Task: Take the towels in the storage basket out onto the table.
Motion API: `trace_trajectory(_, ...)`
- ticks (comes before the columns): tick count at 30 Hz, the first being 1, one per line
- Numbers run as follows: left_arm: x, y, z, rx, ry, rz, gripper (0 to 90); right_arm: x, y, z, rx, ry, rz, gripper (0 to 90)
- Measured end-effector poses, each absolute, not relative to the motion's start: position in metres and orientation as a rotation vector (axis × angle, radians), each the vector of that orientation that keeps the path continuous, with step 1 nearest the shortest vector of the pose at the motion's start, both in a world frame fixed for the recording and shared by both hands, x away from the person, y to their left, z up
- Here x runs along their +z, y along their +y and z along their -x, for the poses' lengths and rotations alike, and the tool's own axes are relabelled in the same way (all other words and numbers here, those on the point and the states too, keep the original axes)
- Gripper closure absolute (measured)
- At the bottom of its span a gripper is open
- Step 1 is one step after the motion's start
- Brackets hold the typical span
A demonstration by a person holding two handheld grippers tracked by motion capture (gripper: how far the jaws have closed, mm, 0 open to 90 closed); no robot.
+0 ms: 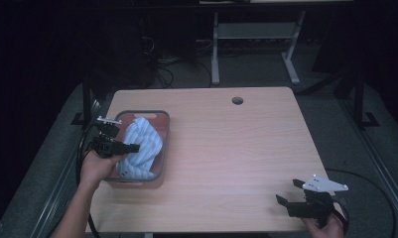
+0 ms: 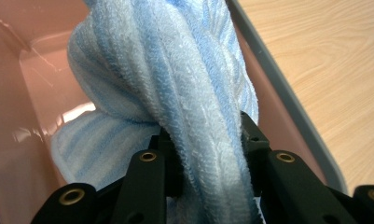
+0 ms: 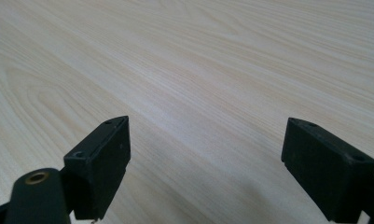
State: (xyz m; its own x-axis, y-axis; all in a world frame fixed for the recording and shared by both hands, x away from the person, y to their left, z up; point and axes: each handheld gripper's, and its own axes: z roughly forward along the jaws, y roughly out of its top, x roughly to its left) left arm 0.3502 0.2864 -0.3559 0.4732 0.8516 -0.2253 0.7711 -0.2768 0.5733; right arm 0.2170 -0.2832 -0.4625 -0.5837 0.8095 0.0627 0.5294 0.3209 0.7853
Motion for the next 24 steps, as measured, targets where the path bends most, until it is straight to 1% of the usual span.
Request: trace_trajectory(24, -0.322, 0.287, -0.346, 0.211, 1.319, -2.032, 69.1, -0.46, -0.283, -0.217, 1.154, 2.234, -1.192, 15.0)
